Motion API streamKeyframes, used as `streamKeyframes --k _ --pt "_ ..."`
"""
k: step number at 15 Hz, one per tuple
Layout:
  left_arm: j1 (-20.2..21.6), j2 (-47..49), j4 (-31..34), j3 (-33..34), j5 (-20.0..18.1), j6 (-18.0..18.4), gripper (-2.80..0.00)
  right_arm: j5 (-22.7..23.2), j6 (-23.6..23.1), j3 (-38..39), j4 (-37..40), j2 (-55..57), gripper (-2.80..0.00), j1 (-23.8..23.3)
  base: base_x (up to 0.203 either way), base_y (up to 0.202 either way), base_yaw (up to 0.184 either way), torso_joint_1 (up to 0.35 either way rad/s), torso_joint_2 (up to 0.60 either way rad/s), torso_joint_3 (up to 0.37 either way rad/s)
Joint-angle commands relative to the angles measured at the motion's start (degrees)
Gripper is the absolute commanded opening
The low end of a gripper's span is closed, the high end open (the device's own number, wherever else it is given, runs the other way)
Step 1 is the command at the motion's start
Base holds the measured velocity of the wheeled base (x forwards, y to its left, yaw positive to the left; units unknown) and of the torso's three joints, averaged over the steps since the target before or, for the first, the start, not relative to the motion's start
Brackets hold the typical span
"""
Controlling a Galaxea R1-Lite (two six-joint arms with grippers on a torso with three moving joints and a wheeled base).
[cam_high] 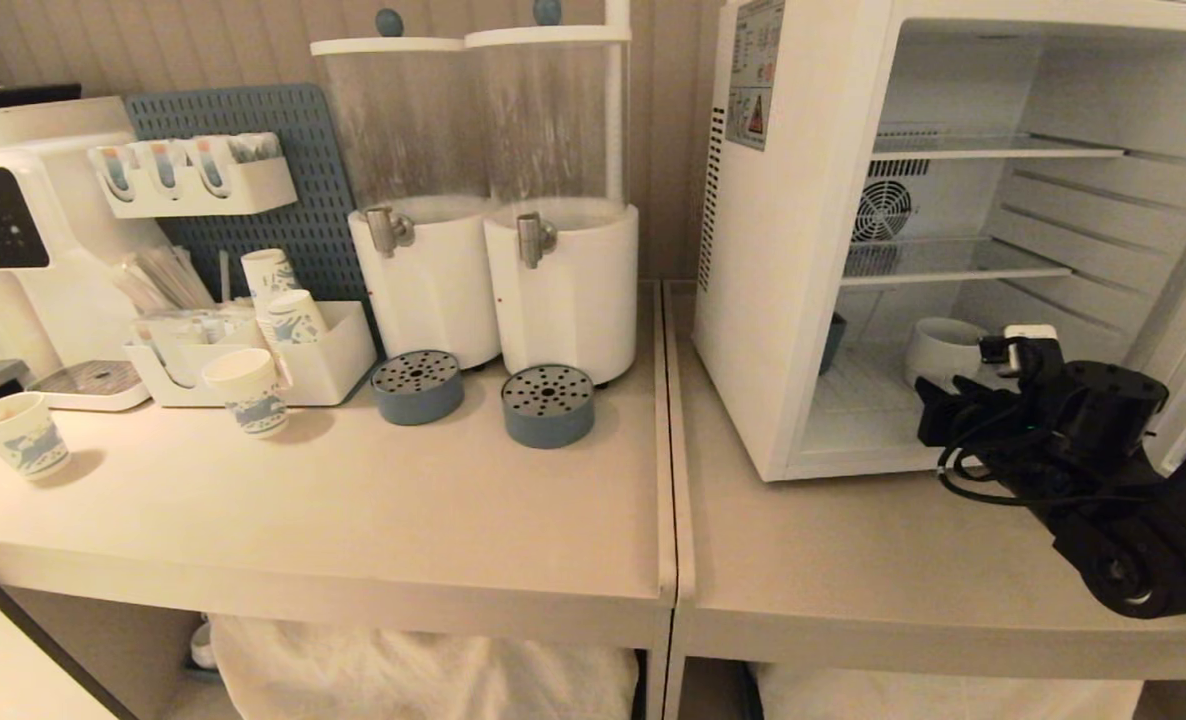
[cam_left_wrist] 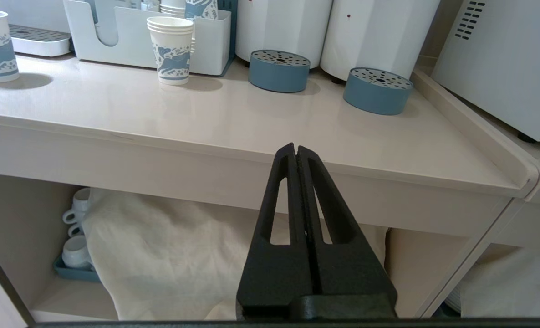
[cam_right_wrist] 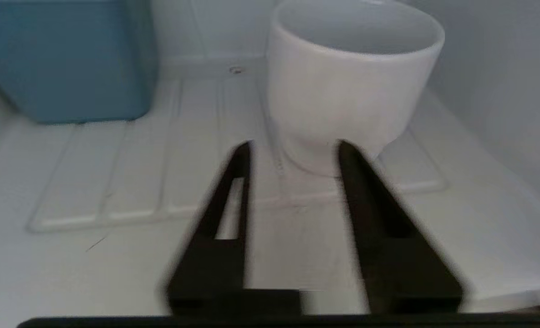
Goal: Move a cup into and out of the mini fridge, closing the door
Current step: Take the ceramic cup out of the freezer
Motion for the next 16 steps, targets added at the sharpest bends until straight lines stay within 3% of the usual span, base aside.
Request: streamKeyframes --k 1,8,16 --pt "0.0 -0.3 -0.1 2.3 0.0 -0.1 -2.80 0.1 0.1 -0.9 0.4 -0.5 0.00 -0.4 0.000 0.000 0.000 0.000 0.00 0.000" --pt "0.0 -0.3 -0.1 2.3 0.0 -0.1 -2.80 0.5 0.1 -2.5 2.4 -0.1 0.00 -0.4 0.000 0.000 0.000 0.000 0.00 0.000" --pt "0.0 -0.3 -0.1 2.3 0.0 -0.1 -2.80 1.8 0.8 -11.3 8.9 3.6 0.00 -1.0 0.000 0.000 0.000 0.000 0.00 0.000"
